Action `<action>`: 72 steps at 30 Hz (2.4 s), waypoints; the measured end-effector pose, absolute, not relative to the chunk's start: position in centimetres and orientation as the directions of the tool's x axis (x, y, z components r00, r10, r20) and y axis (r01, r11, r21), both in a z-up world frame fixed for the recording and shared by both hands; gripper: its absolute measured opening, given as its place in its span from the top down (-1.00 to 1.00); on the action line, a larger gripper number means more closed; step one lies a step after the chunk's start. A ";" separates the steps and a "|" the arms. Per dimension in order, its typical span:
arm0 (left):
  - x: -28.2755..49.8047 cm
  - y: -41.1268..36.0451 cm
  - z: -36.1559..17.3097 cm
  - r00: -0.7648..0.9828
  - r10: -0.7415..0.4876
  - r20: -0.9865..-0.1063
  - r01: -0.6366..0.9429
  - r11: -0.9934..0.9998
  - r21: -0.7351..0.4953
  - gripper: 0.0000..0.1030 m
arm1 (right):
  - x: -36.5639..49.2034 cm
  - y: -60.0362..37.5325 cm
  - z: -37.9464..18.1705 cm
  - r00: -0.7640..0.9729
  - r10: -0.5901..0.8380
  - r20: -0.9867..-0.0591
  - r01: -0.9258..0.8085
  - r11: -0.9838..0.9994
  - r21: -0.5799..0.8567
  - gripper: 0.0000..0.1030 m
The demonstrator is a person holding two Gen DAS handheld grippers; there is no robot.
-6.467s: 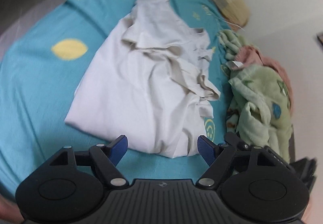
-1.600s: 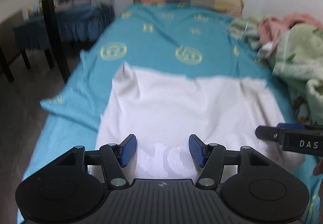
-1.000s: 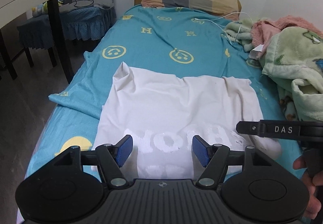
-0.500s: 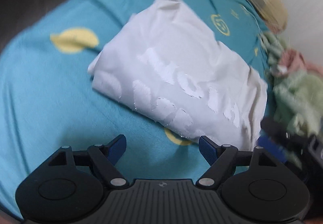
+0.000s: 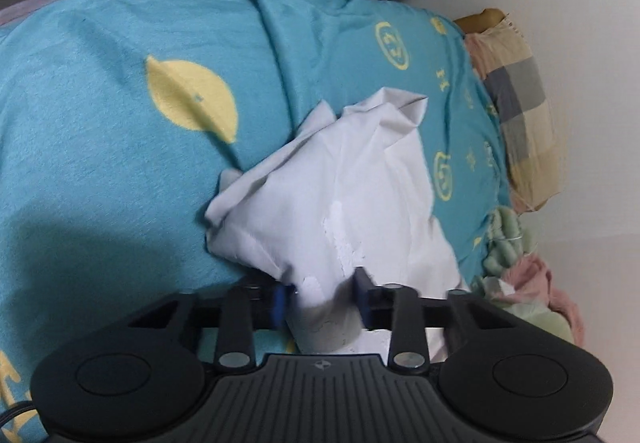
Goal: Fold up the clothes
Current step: 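Grasp the folded T-shirt with both grippers and carry it onto the blanket pile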
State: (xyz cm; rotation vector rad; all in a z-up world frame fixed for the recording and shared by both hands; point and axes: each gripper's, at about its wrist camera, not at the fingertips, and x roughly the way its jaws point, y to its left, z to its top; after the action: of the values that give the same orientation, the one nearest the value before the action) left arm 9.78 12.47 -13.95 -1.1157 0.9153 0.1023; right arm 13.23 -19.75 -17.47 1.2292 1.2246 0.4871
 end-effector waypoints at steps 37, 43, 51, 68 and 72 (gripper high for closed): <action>7.4 12.7 -7.1 0.752 -0.479 -0.453 -0.244 0.437 -0.866 0.71 | 9.9 -25.2 -13.0 0.741 0.535 -0.407 0.294 0.287 0.912 0.47; 8.5 9.7 -2.1 0.722 -0.550 -0.421 -0.177 0.441 -0.880 0.71 | 9.3 -27.3 -9.2 0.802 0.497 -0.331 0.247 0.229 0.942 0.48; 15.9 -3.7 8.5 0.647 -0.672 -0.359 -0.020 0.456 -0.890 0.71 | 11.0 -38.7 0.4 0.891 0.373 -0.260 0.165 0.266 0.950 0.48; 27.4 -34.8 10.7 0.445 -0.861 -0.247 0.325 0.412 -0.851 0.69 | 14.3 -61.2 11.2 0.973 -0.010 -0.229 0.191 0.586 0.788 0.48; 26.3 -34.8 6.0 0.378 -0.864 -0.333 0.352 0.467 -0.811 0.70 | 13.5 -61.7 7.7 0.928 -0.004 -0.374 0.300 0.603 0.739 0.48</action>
State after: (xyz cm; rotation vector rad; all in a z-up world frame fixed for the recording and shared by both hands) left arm 26.32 -34.75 6.03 -0.7137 0.8478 -0.8674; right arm 13.46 -61.72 7.75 0.9107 0.3531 -0.1808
